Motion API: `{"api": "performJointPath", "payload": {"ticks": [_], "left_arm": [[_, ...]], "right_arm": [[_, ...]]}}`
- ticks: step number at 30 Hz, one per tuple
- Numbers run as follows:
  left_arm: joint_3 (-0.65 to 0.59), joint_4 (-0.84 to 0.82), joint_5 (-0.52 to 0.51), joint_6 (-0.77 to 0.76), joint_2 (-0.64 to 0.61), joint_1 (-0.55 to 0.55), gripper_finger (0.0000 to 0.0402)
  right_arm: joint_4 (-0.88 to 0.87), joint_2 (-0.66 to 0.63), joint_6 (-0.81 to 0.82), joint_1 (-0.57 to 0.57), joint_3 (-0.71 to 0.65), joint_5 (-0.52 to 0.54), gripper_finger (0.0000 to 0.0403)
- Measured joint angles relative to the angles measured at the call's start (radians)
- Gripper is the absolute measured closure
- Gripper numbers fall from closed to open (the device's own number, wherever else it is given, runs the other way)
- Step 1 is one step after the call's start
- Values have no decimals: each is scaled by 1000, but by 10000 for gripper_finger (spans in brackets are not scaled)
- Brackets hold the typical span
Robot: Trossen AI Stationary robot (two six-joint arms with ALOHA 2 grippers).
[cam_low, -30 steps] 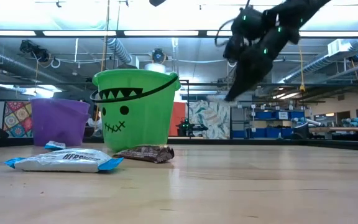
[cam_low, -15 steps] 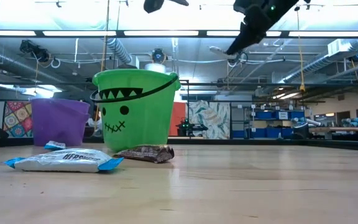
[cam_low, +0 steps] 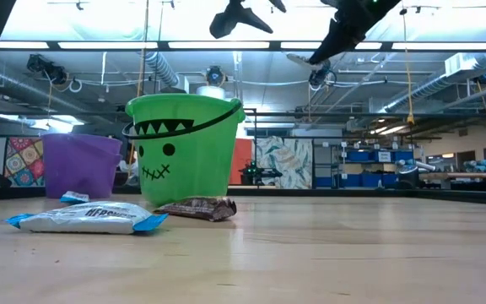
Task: Sort candy by brand, put in halloween buckets
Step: Put the white chocolate bar into the violet bucket
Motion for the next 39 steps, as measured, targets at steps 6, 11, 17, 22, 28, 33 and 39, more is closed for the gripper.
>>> {"api": "performJointPath", "payload": {"ticks": [6, 11, 17, 22, 28, 33, 39], "left_arm": [[0, -21, -12, 7, 11, 46, 209], [0, 13, 12, 6, 27, 58, 209], [0, 53, 21, 2, 44, 59, 209], [0, 121, 55, -20, 51, 63, 209], [0, 130, 80, -26, 71, 65, 209], [0, 134, 85, -27, 87, 65, 209], [0, 170, 90, -29, 100, 65, 209]], "right_arm": [[-18, -26, 5, 2, 0, 0, 403], [-18, -28, 5, 6, 0, 0, 403], [-17, -28, 5, 6, 0, 0, 403], [-12, -28, 1, 6, 0, 0, 403], [-10, -28, 0, 6, 0, 0, 403], [-10, -27, 0, 6, 0, 0, 403], [-10, -27, -3, 6, 0, 1, 403]]}}
